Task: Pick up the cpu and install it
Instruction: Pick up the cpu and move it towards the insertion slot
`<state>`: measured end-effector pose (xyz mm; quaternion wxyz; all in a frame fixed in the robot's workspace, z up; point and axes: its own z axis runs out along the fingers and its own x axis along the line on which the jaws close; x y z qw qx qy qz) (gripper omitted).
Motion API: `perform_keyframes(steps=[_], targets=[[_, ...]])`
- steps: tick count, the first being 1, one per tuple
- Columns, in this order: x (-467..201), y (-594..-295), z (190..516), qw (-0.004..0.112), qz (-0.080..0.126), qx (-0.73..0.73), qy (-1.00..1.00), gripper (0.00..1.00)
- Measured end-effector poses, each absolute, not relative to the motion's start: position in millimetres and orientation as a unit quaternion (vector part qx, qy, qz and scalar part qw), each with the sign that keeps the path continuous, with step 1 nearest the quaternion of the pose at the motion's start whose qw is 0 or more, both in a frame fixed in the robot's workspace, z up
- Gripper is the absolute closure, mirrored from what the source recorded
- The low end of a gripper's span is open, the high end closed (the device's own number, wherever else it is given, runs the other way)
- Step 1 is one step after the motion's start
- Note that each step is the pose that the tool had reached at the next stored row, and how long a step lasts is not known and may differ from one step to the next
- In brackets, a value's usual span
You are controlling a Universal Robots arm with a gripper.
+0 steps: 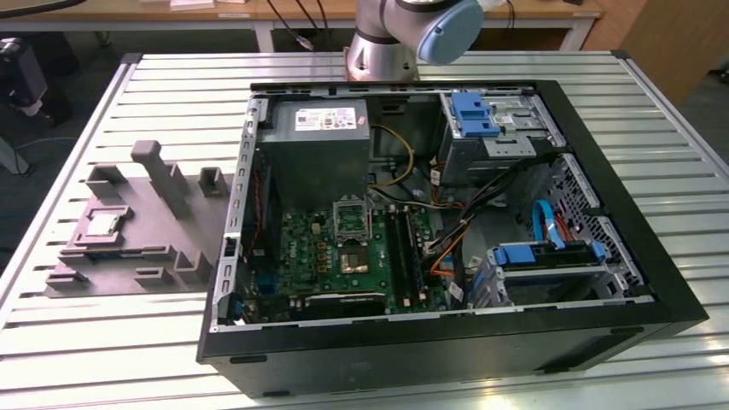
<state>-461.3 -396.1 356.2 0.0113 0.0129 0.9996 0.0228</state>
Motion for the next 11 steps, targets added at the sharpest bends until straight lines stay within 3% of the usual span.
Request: perform_keyframes(steps=[11], targets=[[-461, -396, 341, 0.001, 0.023, -0.023, 0.999, 0.47]])
